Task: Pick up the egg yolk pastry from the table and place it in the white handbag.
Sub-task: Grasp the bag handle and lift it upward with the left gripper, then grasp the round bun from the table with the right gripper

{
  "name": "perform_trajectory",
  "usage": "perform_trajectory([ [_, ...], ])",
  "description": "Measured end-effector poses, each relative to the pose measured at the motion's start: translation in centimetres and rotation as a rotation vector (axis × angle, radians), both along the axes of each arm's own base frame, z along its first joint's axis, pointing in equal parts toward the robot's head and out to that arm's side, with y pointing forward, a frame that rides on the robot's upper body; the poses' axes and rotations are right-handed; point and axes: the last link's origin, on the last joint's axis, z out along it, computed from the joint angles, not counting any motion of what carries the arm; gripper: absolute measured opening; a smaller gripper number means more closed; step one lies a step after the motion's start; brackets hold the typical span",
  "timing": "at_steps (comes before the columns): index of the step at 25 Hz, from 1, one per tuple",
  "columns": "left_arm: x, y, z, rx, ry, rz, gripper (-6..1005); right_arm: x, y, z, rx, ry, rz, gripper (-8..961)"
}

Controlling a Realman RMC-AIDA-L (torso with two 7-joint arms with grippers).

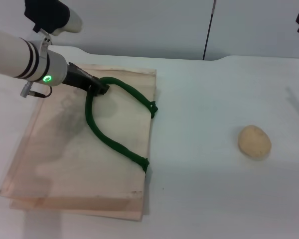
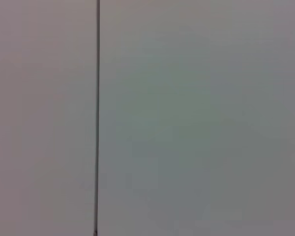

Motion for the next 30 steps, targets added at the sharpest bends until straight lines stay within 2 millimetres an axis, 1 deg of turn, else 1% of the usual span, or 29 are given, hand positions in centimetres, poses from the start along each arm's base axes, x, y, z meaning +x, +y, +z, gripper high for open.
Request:
perform_trajectory([
  [7,0.2,0.0,-0.2,-0.008,0.0,-0.018,425,-0.1,0.0,0.0,-0.001,0.001,0.002,672],
  [9,0.2,0.0,-0.2,-0.009,0.003,-0.022,275,-0.1,0.0,-0.1,-0.001,0.002,0.002,671],
  [22,0.1,0.0,-0.1,-0.017,0.02,-0.05,145,-0.5,-0.2,-0.3,-0.023,-0.024,0.039,659],
  [27,1.2,-0.1,0.0,-0.03,-0.023,-0.097,124,-0.3,-0.2,-0.3,-0.026,-0.028,0.037,651],
  [30,2.2,-0.2,1.1,-0.034,-0.061,-0.133,124,-0.3,-0.2,-0.3,-0.03,-0.034,0.035,652],
])
